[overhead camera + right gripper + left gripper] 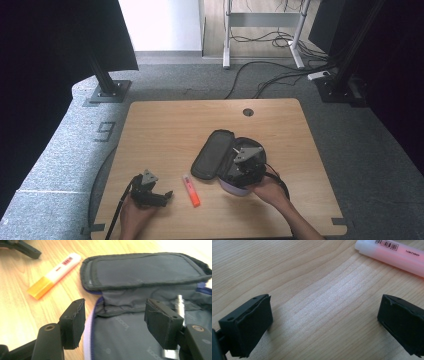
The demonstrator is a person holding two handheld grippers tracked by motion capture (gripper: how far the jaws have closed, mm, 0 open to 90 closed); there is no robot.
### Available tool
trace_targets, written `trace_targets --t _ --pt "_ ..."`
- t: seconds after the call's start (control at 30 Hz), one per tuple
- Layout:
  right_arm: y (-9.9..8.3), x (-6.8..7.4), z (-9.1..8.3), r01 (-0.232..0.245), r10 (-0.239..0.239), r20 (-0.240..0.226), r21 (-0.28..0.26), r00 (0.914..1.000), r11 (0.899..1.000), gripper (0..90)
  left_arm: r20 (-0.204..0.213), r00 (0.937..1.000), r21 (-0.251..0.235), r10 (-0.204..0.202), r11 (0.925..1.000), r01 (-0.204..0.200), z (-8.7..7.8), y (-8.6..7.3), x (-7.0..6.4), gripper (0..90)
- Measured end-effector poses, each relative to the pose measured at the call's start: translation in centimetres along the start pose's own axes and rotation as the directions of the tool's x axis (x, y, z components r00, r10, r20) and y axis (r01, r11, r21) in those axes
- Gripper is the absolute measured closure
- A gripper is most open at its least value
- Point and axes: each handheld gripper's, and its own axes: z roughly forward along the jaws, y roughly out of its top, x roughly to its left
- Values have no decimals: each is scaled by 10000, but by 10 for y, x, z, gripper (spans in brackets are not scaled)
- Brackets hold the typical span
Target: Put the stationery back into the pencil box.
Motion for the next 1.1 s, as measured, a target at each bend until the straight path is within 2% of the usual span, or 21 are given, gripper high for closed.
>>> trace_targets --t 0.57,1.1 --pt "8 36 19 295 -322 -987 -286 9946 9992 382 0 10000 -9 -10 10000 10 0 0 0 0" --pt "16 60 41 534 -568 -1569 -259 9860 9982 410 1 10000 13 15 10000 -15 0 0 0 0"
